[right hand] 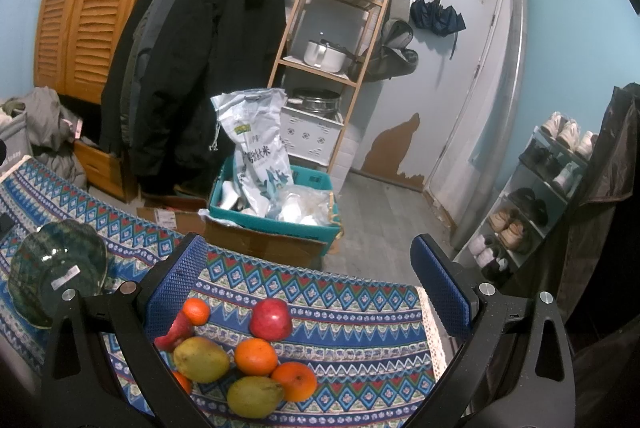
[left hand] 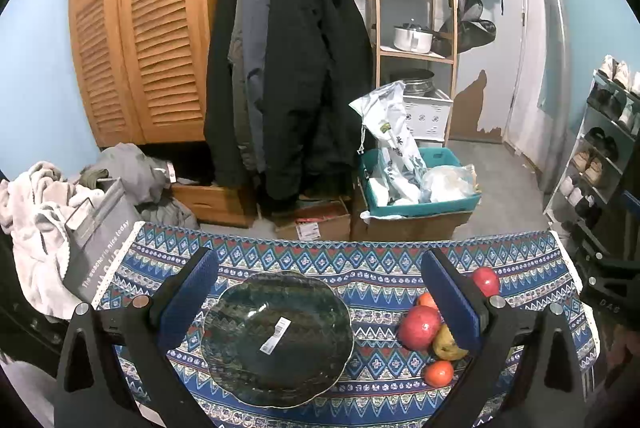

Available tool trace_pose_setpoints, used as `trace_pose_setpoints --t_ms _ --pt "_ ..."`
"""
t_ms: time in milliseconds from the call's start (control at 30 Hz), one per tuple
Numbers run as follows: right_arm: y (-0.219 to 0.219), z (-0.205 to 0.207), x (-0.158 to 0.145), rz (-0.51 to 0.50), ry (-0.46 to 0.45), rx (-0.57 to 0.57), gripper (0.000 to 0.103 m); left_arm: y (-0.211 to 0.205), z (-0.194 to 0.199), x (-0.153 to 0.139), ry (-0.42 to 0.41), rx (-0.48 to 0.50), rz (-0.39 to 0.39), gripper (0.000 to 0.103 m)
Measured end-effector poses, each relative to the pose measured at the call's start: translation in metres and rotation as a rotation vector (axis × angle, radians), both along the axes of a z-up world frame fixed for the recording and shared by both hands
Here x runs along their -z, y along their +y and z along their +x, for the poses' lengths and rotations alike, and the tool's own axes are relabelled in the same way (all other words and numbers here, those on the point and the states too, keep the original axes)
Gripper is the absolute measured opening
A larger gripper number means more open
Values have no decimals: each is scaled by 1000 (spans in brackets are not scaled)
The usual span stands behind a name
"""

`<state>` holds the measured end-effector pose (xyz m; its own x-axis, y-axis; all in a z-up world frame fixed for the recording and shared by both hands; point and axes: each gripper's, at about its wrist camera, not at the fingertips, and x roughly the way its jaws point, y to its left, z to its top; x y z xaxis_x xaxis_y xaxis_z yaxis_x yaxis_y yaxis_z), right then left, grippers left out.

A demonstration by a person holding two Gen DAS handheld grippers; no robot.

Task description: Organize fruits

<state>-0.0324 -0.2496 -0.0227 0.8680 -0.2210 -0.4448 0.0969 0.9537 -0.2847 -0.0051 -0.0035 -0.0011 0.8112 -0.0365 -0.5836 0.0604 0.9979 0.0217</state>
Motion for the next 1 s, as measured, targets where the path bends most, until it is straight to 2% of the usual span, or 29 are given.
trace_pose_setpoints --t_ms 1000 --pt "-10 -2 3 4 18 12 100 2 3 2 9 6 6 102"
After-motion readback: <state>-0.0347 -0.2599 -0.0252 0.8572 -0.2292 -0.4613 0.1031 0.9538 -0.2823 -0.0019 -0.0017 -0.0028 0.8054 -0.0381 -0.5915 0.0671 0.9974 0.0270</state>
